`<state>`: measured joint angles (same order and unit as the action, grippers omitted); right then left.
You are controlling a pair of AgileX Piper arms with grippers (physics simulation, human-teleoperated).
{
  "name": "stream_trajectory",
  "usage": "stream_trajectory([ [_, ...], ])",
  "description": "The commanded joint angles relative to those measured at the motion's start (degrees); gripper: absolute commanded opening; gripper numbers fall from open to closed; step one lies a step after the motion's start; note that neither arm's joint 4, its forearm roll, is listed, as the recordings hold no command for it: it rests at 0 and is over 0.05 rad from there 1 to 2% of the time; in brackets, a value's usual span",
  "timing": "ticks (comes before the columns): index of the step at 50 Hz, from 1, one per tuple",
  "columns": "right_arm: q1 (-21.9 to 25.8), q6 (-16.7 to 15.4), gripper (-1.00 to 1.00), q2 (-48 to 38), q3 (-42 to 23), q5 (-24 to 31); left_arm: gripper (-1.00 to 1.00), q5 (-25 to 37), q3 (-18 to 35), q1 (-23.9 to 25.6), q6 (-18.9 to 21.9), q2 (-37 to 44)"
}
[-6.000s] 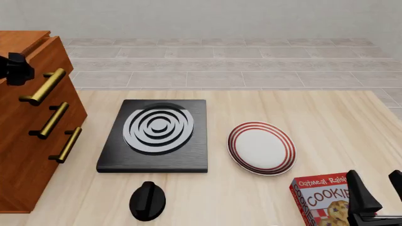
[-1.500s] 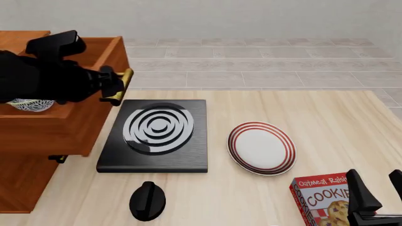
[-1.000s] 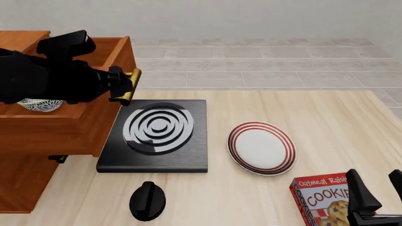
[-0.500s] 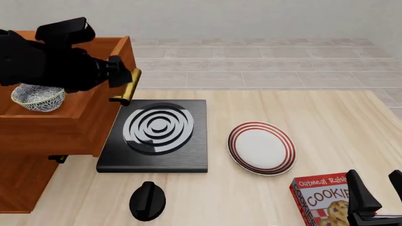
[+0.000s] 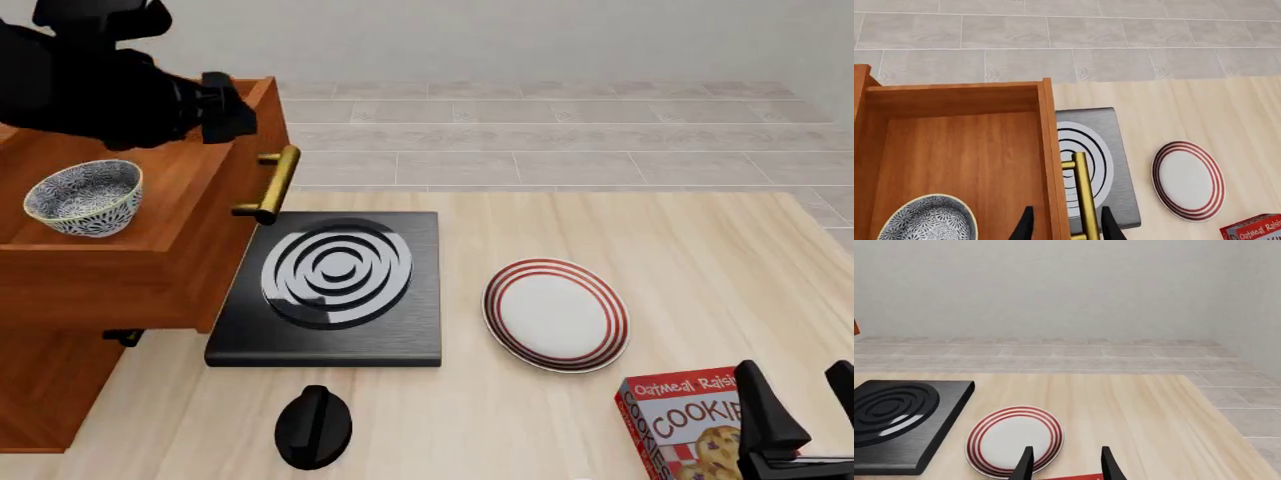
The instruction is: Pick the akita bowl in the top layer of the wooden cabinet and place it on the plate.
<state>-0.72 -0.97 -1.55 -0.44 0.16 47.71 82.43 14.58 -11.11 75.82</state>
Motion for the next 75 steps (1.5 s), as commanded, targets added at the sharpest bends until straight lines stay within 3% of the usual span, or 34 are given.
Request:
stream_trajectory([
  [1,0.23,-0.20,1.00,-0.55,-0.03,-0.50,1.00,2.78,2.77,-2.13,3.12,0.54],
  [5,0.26,-0.20,1.00,-1.16,0.01,-1.11,1.00,4.17,4.13,-3.54,2.58,0.94],
  [8,0.22,-0.18,1.00,-1.23,-0.02,-1.23,1.00,5.23,5.99,-3.70,5.11,1.09],
  [22,0.13,-0.09,1.00,-0.55,-0.01,-0.81,1.00,9.12,11.42,-5.88,8.18,2.54],
  [36,0.18,0.01,1.00,-0.15,-0.02,-0.36,1.00,10.77,12.07,-7.40,8.60,2.65],
  [75,-0.21,0.54,1.00,-0.54,0.03,-0.52,1.00,12.78,5.65,-13.05,11.55,1.91],
])
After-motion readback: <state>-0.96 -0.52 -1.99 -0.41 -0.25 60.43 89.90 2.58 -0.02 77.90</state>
